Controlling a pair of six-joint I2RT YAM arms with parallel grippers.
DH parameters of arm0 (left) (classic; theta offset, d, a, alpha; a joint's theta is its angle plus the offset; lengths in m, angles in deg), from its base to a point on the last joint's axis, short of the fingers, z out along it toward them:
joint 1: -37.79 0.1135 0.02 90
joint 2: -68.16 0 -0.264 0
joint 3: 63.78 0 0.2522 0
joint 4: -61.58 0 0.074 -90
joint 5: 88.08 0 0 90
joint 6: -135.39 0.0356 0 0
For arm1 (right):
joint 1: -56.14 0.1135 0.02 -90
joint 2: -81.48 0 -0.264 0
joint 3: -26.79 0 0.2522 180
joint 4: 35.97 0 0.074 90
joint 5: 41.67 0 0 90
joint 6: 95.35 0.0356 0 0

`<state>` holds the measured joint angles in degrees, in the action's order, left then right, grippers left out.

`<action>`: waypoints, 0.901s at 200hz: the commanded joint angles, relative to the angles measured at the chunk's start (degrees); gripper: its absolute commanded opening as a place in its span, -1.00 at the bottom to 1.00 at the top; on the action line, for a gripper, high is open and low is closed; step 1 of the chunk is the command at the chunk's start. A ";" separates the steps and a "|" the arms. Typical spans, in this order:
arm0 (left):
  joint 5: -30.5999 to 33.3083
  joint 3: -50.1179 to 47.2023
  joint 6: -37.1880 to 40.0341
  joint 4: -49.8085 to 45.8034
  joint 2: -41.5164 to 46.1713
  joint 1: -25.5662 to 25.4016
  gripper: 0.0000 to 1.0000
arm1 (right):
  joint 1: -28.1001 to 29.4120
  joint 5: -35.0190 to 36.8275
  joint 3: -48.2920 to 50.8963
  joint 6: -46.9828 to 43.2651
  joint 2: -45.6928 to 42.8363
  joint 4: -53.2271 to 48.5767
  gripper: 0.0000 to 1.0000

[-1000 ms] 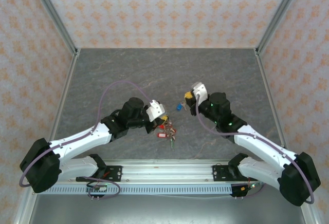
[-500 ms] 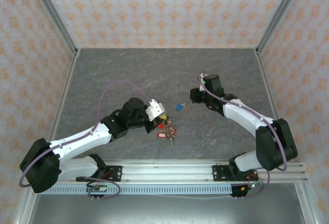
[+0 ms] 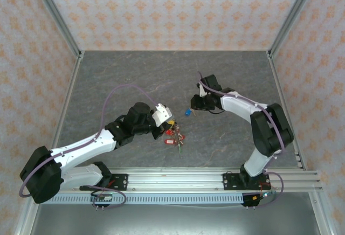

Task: Put the keys on the keyring

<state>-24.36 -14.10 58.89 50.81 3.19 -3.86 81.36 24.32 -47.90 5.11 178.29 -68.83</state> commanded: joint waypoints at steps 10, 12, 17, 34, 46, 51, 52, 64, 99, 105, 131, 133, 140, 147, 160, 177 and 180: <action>0.39 1.96 -0.35 0.65 1.48 -0.36 -1.00 | 0.24 1.57 -2.74 -1.92 1.74 -4.01 -0.44; 0.43 1.94 -0.37 0.63 1.44 -0.36 -1.00 | 0.27 1.68 -2.78 -1.93 1.85 -4.02 -0.44; 0.44 1.91 -0.39 0.59 1.51 -0.36 -1.00 | 0.24 1.94 -2.96 -2.07 2.03 -4.02 -0.44; 0.27 1.74 -0.47 0.60 1.81 -0.36 -1.00 | 0.23 2.09 -3.85 -2.38 3.09 -4.78 -0.44; 0.33 1.48 -0.58 0.76 2.10 -0.35 -1.00 | 0.22 1.83 -4.65 -2.55 3.94 -5.37 -0.44; 0.33 1.36 -0.58 0.81 2.28 -0.32 -1.00 | 0.25 1.71 -4.99 -2.56 4.29 -5.59 -0.44; 0.34 1.35 -0.58 0.84 2.29 -0.34 -1.00 | 0.26 1.70 -5.04 -2.60 4.36 -5.64 -0.44; 0.36 1.10 -0.58 0.88 2.60 -0.37 -1.00 | 0.26 1.27 -5.73 -2.66 5.29 -6.20 -0.44; 0.31 0.99 -0.35 0.35 3.01 -0.35 -1.00 | 0.20 0.40 -8.14 -3.12 7.85 -8.17 -0.46; 0.34 1.06 -0.40 0.26 3.01 -0.36 -1.00 | 0.26 0.26 -8.61 -3.09 8.25 -8.52 -0.46; 0.35 1.16 -0.23 0.09 3.03 -0.36 -1.00 | 0.25 -0.40 -10.21 -3.23 9.92 -9.79 -0.46; 0.36 1.21 -0.23 0.11 3.01 -0.32 -1.00 | 0.20 -0.48 -10.25 -3.25 10.03 -9.86 -0.46; 0.33 1.25 -0.08 -0.12 3.03 -0.36 -1.00 | 0.26 -0.66 -10.46 -3.32 10.42 -9.90 -0.45; 0.33 1.34 -0.09 -0.24 3.01 -0.36 -1.00 | 0.25 -0.96 -10.73 -3.41 10.82 -10.04 -0.46; 0.37 1.38 -0.21 -0.43 2.92 -0.36 -1.00 | 0.27 -1.55 -11.27 -3.75 11.49 -10.33 -0.45; 0.43 1.34 -0.31 -0.41 2.80 -0.34 -1.00 | 0.25 -1.49 -12.11 -4.09 12.56 -10.78 -0.45; 0.44 1.34 -0.36 -0.40 2.75 -0.36 -1.00 | 0.26 -1.44 -12.30 -4.14 12.80 -10.89 -0.45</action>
<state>-24.36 -14.10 58.87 49.71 4.70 -3.86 81.36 23.23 -58.01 2.09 189.31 -77.04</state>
